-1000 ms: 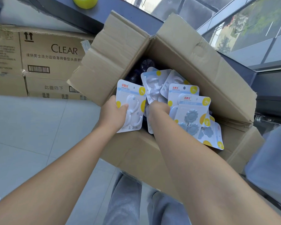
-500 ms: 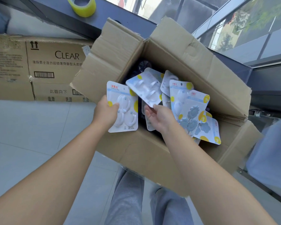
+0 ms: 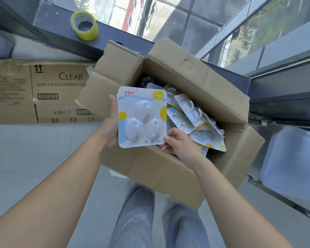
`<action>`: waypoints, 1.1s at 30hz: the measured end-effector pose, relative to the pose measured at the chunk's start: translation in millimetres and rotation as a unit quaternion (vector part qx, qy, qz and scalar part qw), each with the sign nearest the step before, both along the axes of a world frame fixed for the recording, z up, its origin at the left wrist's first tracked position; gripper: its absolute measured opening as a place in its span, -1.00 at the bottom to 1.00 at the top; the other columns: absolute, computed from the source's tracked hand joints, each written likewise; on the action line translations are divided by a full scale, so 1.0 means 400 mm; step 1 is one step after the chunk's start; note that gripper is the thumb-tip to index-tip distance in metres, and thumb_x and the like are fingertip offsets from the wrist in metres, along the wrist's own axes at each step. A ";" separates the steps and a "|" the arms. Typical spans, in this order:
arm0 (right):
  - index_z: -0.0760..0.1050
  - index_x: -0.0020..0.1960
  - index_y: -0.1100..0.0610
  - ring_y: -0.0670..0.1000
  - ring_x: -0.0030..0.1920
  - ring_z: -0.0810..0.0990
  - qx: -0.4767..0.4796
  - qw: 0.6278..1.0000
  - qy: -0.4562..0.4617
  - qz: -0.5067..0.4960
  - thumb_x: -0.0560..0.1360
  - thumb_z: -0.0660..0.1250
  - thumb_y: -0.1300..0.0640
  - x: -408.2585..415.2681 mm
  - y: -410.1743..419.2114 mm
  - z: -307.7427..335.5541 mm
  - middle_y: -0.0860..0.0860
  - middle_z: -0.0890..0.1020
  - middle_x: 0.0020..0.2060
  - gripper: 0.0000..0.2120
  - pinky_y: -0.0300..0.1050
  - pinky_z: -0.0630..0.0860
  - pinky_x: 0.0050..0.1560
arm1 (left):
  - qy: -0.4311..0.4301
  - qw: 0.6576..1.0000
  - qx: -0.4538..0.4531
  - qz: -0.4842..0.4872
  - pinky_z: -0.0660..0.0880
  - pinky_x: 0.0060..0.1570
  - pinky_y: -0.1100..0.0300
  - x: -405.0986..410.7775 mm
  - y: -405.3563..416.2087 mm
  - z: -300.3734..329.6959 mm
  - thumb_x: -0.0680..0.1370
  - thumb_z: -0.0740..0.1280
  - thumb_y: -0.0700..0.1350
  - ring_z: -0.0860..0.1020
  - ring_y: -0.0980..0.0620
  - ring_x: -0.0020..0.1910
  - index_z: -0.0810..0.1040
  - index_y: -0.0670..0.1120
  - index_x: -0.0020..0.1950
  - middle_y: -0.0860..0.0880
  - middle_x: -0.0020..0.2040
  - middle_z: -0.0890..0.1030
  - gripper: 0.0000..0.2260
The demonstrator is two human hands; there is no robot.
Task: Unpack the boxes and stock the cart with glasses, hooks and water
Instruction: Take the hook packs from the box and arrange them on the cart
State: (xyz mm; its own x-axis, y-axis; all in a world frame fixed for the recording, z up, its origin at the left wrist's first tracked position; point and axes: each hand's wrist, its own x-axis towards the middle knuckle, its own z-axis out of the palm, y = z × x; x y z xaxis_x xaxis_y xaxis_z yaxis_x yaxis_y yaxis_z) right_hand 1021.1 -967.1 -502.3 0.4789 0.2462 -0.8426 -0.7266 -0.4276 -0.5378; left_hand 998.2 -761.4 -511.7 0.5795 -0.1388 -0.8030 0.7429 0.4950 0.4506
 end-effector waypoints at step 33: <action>0.53 0.02 0.04 -0.07 -0.26 0.58 0.039 0.906 -0.088 -0.411 0.62 0.13 0.18 -0.707 -0.788 0.338 -0.04 0.63 -0.20 -0.80 -0.23 0.50 -0.28 | -0.127 0.938 0.171 -0.274 0.56 -0.03 -0.01 -0.453 -0.901 0.328 0.49 0.38 -0.05 0.63 -0.09 -0.06 0.54 -0.03 0.12 -0.07 0.02 0.65 -0.77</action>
State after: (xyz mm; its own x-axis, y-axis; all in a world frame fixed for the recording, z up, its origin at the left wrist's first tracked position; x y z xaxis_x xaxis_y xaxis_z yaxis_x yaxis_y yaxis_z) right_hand 738.2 -1282.4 -367.3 0.6526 -0.1986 -0.7312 -0.6825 0.2649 -0.6812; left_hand 817.1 -1121.7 -380.4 0.6755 -0.2315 -0.7000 0.6904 -0.1346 0.7108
